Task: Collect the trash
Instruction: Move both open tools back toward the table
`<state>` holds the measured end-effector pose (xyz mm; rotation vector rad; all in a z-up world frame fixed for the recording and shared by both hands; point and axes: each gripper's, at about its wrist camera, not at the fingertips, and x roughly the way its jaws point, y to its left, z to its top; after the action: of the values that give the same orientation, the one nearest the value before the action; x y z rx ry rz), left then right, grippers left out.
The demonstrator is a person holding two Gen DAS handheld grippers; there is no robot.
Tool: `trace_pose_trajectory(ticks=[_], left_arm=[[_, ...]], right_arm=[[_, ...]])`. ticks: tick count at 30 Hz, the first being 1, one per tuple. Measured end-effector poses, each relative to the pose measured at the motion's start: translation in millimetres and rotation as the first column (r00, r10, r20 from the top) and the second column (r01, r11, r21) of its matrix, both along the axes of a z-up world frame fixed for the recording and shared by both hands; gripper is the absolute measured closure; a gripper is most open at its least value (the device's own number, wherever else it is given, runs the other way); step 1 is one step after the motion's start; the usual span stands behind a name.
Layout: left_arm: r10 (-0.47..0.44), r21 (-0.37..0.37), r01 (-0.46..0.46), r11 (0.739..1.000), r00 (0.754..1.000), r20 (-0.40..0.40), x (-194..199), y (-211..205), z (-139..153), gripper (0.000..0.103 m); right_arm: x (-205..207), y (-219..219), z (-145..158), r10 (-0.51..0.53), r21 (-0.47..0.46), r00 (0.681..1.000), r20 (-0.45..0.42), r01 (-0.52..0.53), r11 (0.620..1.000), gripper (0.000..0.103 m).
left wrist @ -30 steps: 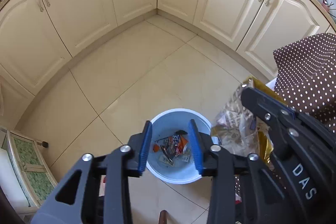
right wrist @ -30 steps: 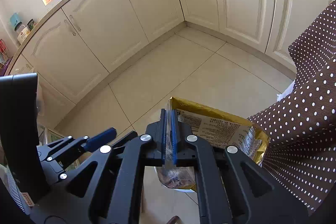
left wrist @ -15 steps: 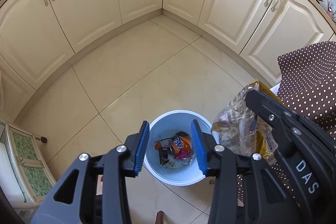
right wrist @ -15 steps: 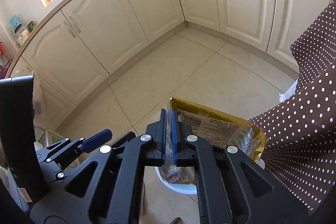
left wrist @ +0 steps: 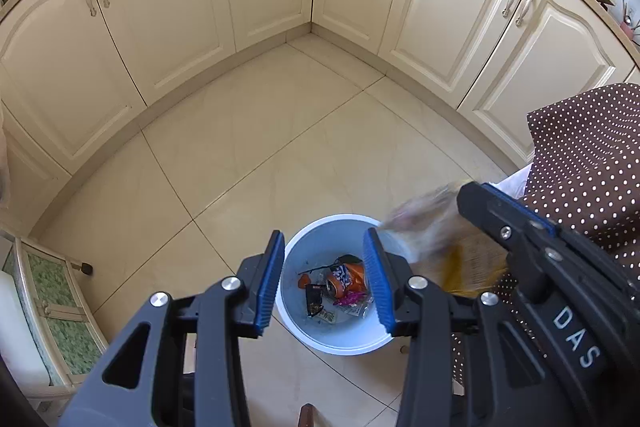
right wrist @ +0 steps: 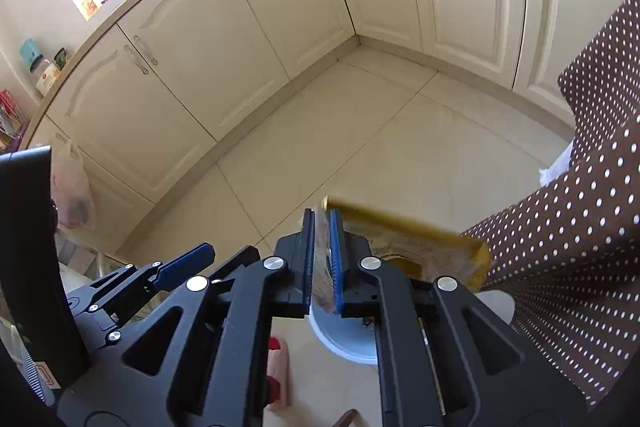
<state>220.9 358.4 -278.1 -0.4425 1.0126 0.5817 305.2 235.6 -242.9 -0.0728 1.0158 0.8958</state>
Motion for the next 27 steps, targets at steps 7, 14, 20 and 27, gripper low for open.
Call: trace_pose_trajectory(ticks=[7, 14, 20, 27], left_arm=[[-0.004, 0.02, 0.004, 1.0, 1.0, 0.02, -5.5, -6.8, 15.3, 0.062], [-0.028, 0.095, 0.018, 0.995, 0.995, 0.1, -14.3, -28.0, 64.6, 0.063], [-0.1, 0.204, 0.058, 0.977, 0.974, 0.203, -25.4, -73.7, 122.7, 0.062], [-0.254, 0.319, 0.154, 0.935, 0.919, 0.303, -24.6, -153.7, 182.1, 0.056]], right_arm=[[-4.7, -11.4, 12.3, -0.019, 0.005, 1.0, 0.014, 0.019, 1.0, 0.087], [-14.9, -38.8, 58.0, -0.068, 0.021, 0.989, 0.131, 0.066, 0.998, 0.087], [-30.9, -91.9, 119.3, -0.154, 0.088, 0.954, 0.257, 0.136, 0.987, 0.086], [-49.2, -176.8, 181.5, -0.298, 0.153, 0.873, 0.386, 0.258, 0.954, 0.058]])
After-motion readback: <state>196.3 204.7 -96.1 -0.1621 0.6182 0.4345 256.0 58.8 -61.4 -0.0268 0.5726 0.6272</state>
